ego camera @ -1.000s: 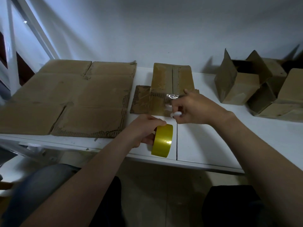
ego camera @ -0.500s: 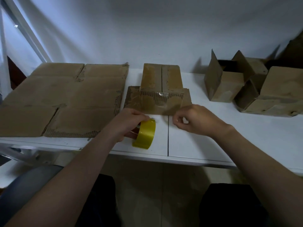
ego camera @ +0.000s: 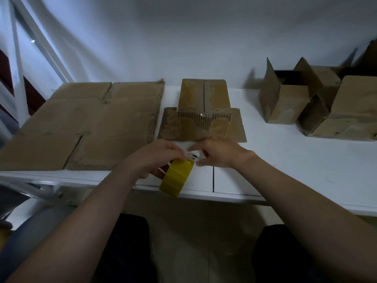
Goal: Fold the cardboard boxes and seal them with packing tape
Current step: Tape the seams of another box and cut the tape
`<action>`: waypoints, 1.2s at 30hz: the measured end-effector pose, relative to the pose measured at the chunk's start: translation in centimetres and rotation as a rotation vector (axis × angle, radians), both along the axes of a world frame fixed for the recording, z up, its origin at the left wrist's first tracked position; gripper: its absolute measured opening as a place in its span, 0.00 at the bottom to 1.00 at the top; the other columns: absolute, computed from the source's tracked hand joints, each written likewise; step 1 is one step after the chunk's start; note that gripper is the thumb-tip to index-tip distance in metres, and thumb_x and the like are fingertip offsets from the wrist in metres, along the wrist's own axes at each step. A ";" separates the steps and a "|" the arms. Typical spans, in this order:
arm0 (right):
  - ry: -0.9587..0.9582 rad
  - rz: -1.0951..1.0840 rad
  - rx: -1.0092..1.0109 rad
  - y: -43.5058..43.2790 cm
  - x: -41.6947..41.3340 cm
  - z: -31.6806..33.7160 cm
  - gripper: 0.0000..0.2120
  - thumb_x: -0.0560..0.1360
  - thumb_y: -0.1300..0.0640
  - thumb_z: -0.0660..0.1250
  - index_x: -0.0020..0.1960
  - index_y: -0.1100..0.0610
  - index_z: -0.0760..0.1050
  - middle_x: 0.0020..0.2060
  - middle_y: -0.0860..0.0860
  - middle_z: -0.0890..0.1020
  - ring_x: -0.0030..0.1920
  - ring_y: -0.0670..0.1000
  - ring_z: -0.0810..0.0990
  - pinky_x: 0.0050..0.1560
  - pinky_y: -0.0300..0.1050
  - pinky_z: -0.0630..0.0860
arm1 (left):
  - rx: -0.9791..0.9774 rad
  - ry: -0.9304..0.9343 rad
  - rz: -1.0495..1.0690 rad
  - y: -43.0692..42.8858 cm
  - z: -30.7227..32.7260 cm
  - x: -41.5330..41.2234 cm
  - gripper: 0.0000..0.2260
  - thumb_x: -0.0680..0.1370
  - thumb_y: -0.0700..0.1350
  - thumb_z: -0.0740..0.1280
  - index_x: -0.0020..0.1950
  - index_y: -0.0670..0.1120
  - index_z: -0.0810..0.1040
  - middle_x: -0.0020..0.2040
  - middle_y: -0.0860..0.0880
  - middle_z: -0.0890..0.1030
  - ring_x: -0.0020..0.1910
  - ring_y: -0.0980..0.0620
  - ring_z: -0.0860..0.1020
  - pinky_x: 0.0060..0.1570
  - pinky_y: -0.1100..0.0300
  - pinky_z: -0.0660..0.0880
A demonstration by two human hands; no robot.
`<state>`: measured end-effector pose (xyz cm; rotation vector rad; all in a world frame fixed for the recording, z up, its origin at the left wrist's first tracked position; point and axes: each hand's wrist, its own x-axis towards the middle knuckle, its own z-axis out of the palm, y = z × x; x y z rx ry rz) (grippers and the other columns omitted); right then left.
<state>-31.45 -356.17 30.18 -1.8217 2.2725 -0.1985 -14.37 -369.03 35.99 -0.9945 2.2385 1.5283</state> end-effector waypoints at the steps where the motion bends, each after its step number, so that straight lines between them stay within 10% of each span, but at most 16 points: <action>1: -0.009 0.010 0.007 -0.2 0.1 0.2 0.19 0.78 0.46 0.70 0.68 0.45 0.76 0.48 0.42 0.76 0.52 0.48 0.77 0.43 0.40 0.66 | -0.001 0.001 0.007 -0.3 -0.1 0.1 0.10 0.79 0.51 0.70 0.60 0.52 0.81 0.55 0.46 0.78 0.48 0.46 0.79 0.37 0.57 0.77; 4: -0.029 0.000 -0.010 -0.5 -0.6 0.6 0.12 0.79 0.45 0.69 0.61 0.47 0.82 0.37 0.35 0.67 0.39 0.40 0.71 0.36 0.38 0.64 | -0.012 0.007 0.034 -1.2 -0.5 0.4 0.09 0.79 0.51 0.70 0.58 0.53 0.81 0.56 0.47 0.77 0.50 0.45 0.79 0.40 0.55 0.77; 13: -0.088 -0.238 0.198 3.2 -3.9 2.6 0.08 0.75 0.43 0.71 0.46 0.47 0.83 0.41 0.43 0.81 0.43 0.48 0.78 0.38 0.45 0.71 | -0.088 0.035 0.057 -2.4 -0.9 0.8 0.07 0.77 0.51 0.73 0.54 0.54 0.82 0.55 0.48 0.76 0.50 0.45 0.78 0.43 0.52 0.79; 21: 0.077 -0.381 0.126 5.0 -3.6 2.4 0.10 0.76 0.40 0.69 0.52 0.42 0.82 0.49 0.45 0.82 0.50 0.52 0.80 0.46 0.46 0.72 | -0.081 0.150 0.084 -0.8 -0.1 -0.5 0.11 0.77 0.50 0.72 0.59 0.52 0.80 0.53 0.48 0.77 0.46 0.47 0.79 0.35 0.58 0.75; 28: 0.147 -0.244 -0.568 2.3 -3.5 5.8 0.20 0.83 0.38 0.52 0.60 0.42 0.81 0.57 0.43 0.82 0.54 0.54 0.73 0.50 0.53 0.75 | -0.077 0.204 0.107 -1.1 0.2 -1.3 0.11 0.77 0.50 0.73 0.59 0.53 0.80 0.53 0.49 0.80 0.46 0.47 0.82 0.39 0.54 0.79; 36: 0.151 -0.222 -0.423 -2.8 -6.6 2.6 0.23 0.83 0.35 0.48 0.68 0.37 0.76 0.69 0.35 0.75 0.71 0.53 0.68 0.67 0.54 0.68 | -0.065 0.190 0.065 -2.7 -1.0 -2.6 0.10 0.77 0.51 0.72 0.58 0.53 0.81 0.50 0.52 0.81 0.46 0.49 0.81 0.39 0.56 0.78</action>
